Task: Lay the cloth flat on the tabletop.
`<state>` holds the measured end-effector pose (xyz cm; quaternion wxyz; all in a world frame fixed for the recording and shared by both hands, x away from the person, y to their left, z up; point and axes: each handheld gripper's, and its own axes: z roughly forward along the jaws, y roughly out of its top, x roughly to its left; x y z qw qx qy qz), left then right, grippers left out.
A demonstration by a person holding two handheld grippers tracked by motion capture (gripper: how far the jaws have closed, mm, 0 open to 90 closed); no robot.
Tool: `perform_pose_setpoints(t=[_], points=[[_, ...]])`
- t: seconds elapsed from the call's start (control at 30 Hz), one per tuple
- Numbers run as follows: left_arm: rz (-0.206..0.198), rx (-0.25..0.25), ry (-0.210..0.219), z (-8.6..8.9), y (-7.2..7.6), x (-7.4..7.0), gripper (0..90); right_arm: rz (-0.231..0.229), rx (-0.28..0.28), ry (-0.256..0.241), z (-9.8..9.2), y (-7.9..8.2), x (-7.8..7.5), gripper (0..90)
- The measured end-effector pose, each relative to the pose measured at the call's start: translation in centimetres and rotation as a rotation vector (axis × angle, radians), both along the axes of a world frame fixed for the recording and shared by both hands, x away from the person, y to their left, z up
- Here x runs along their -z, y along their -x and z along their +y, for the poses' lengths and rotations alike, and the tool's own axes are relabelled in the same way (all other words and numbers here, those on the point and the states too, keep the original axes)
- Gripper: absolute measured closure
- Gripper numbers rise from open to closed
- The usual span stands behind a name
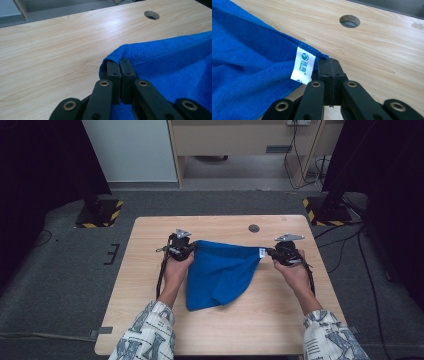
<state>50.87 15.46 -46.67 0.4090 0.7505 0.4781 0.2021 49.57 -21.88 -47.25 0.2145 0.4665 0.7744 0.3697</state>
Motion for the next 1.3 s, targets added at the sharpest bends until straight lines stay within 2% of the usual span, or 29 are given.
perform_pose_setpoints(t=[0.17,0.23,0.3,0.4,0.47,0.53,0.6,0.63,0.73,0.87,1.0,1.3], points=[[0.007,-0.015,-0.001,0.2,-0.9,0.4,87.9,0.022,0.012,0.003,0.5,-1.5,0.2,90.0],[0.025,-0.019,0.016,0.5,-1.2,0.7,87.8,0.035,0.021,0.000,0.7,-2.1,0.4,90.0],[0.048,-0.021,0.014,0.7,-1.4,1.1,87.4,0.041,0.028,-0.001,1.0,-2.5,0.6,90.0],[0.055,-0.018,0.013,0.8,-1.5,1.3,85.1,0.056,0.048,-0.009,1.4,-3.3,0.9,89.2],[0.056,-0.022,0.021,0.9,-1.5,1.3,77.9,0.060,0.053,-0.008,1.7,-3.5,1.0,85.3],[0.056,-0.036,0.013,0.9,-1.5,1.3,61.7,0.075,0.059,-0.024,1.9,-3.7,1.1,76.6],[0.065,-0.044,0.017,1.1,-1.6,1.4,45.0,0.065,0.051,-0.019,2.1,-3.6,1.1,69.3],[0.069,-0.047,0.016,1.2,-1.6,1.5,39.6,0.058,0.055,-0.016,2.1,-3.6,1.0,65.5],[0.064,-0.053,0.013,1.5,-1.4,1.4,32.8,0.047,0.071,-0.031,2.1,-3.4,0.8,60.0],[0.031,-0.041,0.009,1.9,-0.5,0.8,30.7,0.032,0.064,-0.030,2.2,-3.0,0.3,54.9],[0.016,-0.024,0.001,2.2,0.9,0.3,26.7,0.029,0.055,-0.036,2.3,-2.2,0.1,50.4],[0.009,0.014,0.019,2.8,4.4,0.3,16.0,0.025,-0.007,-0.057,3.3,0.2,-0.4,37.9]])
